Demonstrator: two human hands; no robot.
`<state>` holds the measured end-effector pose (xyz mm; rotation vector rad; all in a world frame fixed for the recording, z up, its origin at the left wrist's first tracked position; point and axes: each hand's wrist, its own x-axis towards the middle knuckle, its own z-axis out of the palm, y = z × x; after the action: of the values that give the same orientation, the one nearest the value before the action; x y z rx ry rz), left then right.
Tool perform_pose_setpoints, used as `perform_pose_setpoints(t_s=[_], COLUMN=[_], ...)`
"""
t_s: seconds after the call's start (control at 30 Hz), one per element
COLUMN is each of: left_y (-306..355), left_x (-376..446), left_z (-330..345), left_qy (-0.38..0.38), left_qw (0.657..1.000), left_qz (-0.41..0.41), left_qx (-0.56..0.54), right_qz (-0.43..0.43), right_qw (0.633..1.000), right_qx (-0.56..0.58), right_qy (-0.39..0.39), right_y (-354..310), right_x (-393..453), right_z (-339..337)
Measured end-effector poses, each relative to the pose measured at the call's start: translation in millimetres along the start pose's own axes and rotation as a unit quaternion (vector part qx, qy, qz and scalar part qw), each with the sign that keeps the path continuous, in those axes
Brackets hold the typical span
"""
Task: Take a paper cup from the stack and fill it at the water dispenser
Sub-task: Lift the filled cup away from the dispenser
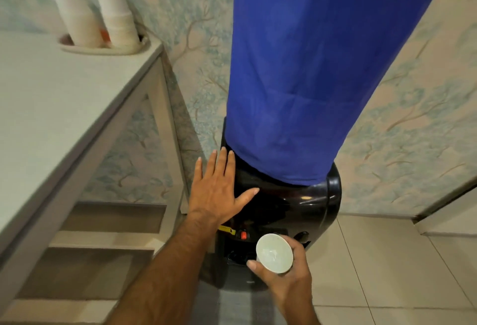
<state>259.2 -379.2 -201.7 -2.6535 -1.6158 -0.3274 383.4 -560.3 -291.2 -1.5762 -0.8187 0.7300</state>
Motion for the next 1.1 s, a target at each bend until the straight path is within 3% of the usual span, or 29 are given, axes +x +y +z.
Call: perform_pose_setpoints(t_s=[0.4, 0.73, 1.1], left_y=[-68.9, -157.9, -232.4], left_x=[0.6, -27.9, -89.4], left_z=[-125.5, -198.7, -239.7], left_qy=[0.040, 0.066, 0.058], left_qw=[0.997, 0.983, 0.961], left_qz=[-0.062, -0.162, -0.269], left_qx=[0.037, 0.049, 0.022], right_qz=[-0.043, -0.102, -0.128], right_qw=[0.995, 0.983, 0.966], right_qx=[0.035, 0.051, 0.032], right_qy=[-0.086, -0.147, -0.223], right_y=[-157.2, -278.8, -335.7], right_x=[32.9, 59.2, 39.7], right_z=[52.7, 135.5, 225.4])
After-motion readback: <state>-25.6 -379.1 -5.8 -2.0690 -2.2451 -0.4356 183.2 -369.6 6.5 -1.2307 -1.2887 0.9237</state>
